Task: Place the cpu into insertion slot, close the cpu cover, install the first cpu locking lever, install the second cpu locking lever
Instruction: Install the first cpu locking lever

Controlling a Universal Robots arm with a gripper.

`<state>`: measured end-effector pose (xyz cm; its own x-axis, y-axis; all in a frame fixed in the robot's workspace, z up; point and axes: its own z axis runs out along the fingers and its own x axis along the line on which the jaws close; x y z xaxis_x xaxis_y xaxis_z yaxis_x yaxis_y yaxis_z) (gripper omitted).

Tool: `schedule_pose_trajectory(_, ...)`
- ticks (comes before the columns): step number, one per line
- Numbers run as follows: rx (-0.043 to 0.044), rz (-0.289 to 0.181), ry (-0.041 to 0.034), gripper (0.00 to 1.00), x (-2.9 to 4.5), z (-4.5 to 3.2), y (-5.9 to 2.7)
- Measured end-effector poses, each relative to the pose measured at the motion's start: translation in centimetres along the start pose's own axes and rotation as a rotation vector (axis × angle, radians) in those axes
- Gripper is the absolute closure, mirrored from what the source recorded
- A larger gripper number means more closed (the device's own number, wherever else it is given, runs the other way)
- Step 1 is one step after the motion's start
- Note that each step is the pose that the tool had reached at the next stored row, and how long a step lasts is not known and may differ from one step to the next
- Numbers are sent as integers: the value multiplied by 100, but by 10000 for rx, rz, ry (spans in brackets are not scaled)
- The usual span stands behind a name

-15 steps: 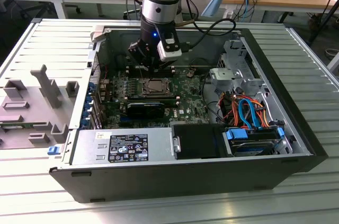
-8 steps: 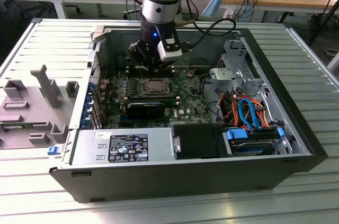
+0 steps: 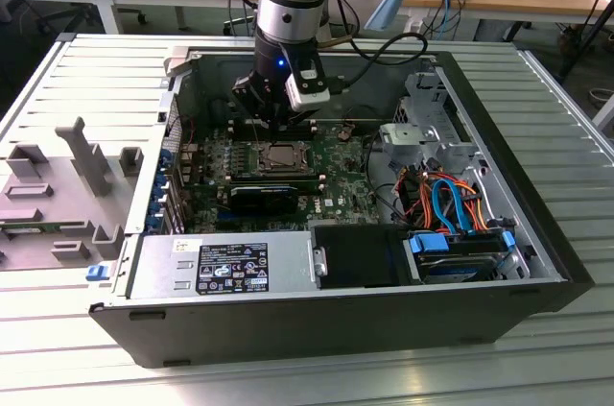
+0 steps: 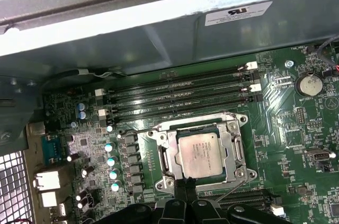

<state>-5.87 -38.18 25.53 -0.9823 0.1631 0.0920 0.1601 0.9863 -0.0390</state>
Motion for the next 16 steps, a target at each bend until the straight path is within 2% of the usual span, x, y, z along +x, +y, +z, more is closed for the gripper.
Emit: schedule_pose_trajectory(16, 11, -127, -5, 89, 0, 0, 0)
